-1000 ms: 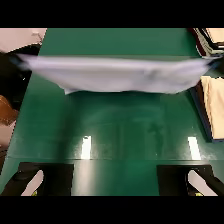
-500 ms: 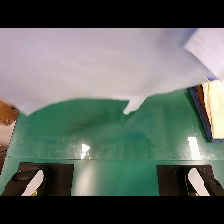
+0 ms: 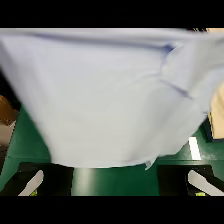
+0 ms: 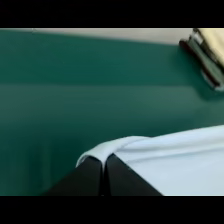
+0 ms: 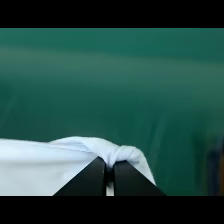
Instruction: Fold the shirts.
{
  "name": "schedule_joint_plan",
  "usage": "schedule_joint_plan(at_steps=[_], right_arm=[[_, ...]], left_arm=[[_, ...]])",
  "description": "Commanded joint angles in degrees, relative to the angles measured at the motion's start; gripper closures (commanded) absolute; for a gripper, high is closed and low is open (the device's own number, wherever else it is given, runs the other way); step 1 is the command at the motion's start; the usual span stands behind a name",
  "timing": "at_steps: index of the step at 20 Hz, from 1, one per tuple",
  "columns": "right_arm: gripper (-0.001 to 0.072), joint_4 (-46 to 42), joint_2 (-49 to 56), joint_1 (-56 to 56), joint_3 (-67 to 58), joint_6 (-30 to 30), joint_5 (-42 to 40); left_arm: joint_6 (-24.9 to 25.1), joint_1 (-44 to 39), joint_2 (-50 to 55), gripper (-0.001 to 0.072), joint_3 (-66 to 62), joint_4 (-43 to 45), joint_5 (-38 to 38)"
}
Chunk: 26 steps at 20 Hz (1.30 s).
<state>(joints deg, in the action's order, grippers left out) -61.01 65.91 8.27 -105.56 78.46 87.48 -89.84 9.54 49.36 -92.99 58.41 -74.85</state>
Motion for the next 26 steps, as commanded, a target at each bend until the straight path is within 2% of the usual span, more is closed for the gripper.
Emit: schedule_joint_plan(at_steps=[1, 3, 6, 8, 12, 14, 19, 21, 26], right_arm=[[0.0691, -9.99, 10.86, -7.69, 8.52, 1.25, 1.99], [0.0691, -9.97, 17.97, -8.9, 11.28, 1.22, 0.2], [0.0691, -9.31, 28.59, -9.14, 8.39, 1.22, -4.5], [0.0691, -7.45, 33.4, -9.14, 3.45, 1.22, -6.49], [0.0691, -7.74, 39.1, -8.85, -7.32, 1.2, -10.34], [0.0691, -7.82, 38.88, -8.24, -9.4, 1.18, -10.25], [0.0691, -15.5, 34.8, -7.48, -6.4, 0.59, -1.38], [0.0691, -15.58, 31.45, -7.48, 1.73, 0.61, -2.6], [0.0691, -15.5, 21.03, -7.48, 27.06, 0.61, -13.33]], left_arm=[[2.95, 0.02, 7.34, 0.0685, 16.7, -0.11, 0.35], [4.79, 0.02, 14.03, 0.0685, 22.4, -0.13, 4.5], [11.04, -1.79, 26.38, 0.0685, 22.25, -0.13, 15.41], [11.87, -4.33, 34.38, 0.0685, 17.55, -0.15, 21.64], [11.85, -8.7, 45.2, 0.0684, 4.7, -0.09, 24.44], [11.82, -8.74, 45.33, 0.0684, 1.95, -0.07, 24.0], [11.98, -6.67, 44.11, 0.0684, -1.03, 0.59, 8.55], [13.73, -7.43, 43.82, 0.0685, 2.75, 0.83, 6.69], [13.79, -8.61, 43.85, 0.0684, 15.47, 1.66, 9.53]])
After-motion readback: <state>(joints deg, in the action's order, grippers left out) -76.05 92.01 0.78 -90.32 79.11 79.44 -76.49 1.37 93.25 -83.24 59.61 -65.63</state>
